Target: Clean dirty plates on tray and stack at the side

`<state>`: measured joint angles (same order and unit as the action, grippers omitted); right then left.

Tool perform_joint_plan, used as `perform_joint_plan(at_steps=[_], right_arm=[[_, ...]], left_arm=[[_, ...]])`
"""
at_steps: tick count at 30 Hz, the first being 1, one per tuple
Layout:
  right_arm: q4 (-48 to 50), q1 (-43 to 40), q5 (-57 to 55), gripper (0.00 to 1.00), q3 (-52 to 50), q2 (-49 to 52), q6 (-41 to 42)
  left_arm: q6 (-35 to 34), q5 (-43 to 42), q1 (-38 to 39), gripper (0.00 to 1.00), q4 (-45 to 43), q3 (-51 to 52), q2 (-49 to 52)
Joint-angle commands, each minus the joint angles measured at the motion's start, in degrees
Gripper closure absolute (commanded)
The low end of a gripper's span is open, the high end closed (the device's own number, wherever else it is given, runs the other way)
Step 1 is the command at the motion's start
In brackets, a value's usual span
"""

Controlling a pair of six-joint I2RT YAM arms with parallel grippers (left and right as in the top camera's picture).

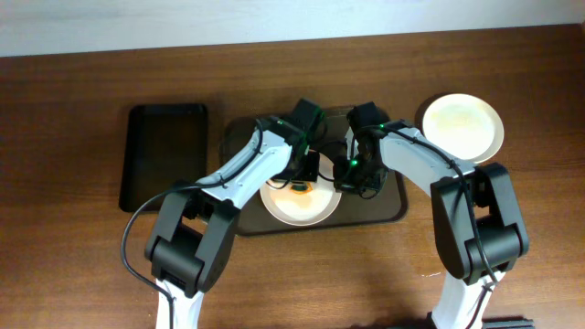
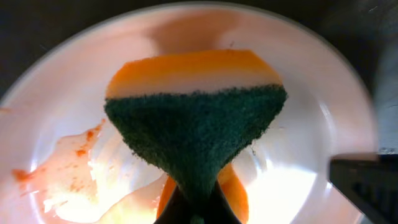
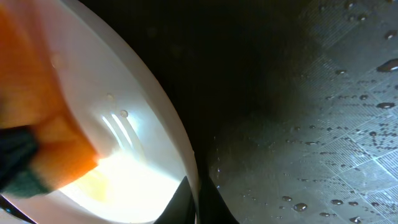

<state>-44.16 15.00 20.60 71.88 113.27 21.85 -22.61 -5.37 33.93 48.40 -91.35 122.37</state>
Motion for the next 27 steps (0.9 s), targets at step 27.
perform_joint_plan(at_steps=[27], right_arm=[[-1.1,-0.3,-3.4,0.95,-0.3,0.6,-0.4]], left_arm=[[0.3,39.3,-2.8,1.00,-8.7,8.2,4.0]])
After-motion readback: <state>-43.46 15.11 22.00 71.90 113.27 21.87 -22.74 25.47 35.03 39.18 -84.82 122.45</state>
